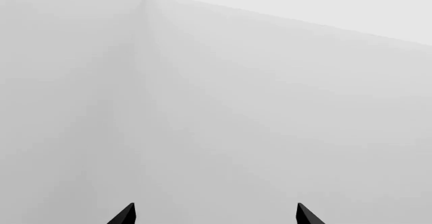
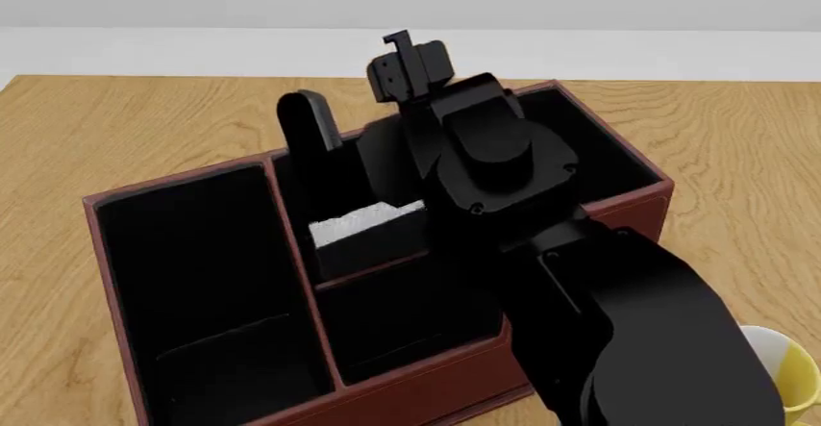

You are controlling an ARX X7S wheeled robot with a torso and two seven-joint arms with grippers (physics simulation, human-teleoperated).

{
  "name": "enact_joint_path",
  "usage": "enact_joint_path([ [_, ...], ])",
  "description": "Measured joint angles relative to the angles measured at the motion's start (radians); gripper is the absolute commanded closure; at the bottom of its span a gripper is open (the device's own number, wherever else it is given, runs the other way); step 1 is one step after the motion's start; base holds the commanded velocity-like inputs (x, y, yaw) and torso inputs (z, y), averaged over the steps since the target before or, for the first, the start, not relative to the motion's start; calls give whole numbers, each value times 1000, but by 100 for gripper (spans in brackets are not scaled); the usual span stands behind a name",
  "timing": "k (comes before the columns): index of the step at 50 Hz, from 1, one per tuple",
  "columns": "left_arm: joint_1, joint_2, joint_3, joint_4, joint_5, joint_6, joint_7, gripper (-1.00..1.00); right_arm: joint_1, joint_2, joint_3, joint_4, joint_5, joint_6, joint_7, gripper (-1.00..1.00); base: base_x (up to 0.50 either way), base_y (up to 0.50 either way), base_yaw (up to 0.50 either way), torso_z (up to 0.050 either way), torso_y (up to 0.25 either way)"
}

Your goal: Pick up the book and place it in the front compartment of the caddy.

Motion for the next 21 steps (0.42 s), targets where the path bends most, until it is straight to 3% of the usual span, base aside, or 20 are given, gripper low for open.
enact_joint_path([
  [21,10,-11,-9,6,-8,11,-4,-100,12,0,4,-11,1,-3,31,-100,0,0,0,0,0],
])
